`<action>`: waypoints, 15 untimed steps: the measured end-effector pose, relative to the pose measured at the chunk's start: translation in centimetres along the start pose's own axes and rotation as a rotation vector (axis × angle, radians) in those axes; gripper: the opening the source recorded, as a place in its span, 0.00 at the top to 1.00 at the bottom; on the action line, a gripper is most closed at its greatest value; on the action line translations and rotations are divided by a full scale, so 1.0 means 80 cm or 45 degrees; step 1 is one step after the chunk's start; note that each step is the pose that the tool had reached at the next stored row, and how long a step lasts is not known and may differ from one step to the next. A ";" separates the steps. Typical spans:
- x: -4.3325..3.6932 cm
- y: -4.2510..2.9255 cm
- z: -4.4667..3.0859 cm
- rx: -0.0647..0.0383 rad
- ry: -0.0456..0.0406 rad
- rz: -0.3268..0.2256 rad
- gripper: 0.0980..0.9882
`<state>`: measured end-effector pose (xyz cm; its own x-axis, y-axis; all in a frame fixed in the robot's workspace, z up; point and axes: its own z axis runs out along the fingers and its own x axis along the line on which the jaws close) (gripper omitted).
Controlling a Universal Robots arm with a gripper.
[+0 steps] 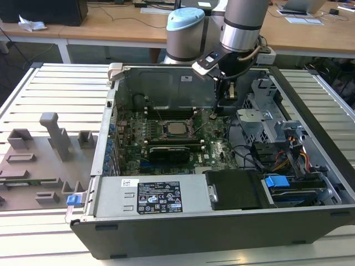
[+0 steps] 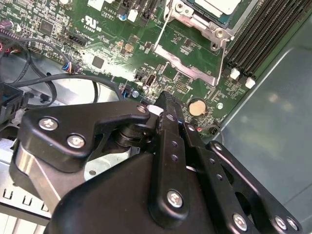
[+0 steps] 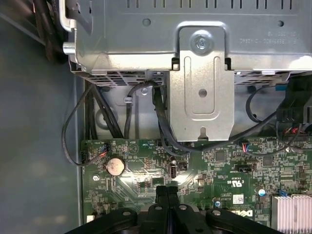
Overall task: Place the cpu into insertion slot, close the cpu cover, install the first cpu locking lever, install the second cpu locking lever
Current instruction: 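Close the cpu cover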
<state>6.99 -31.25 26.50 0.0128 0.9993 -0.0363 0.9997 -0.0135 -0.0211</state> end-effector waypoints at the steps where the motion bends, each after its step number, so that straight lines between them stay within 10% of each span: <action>1: 0.000 0.0001 0.0011 0.000 0.000 0.000 0.99; 15: 0.001 -0.0064 0.0219 0.000 0.000 0.000 0.99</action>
<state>6.45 -31.25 24.76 0.0127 0.9993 -0.0363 0.9997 -0.0135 -0.0212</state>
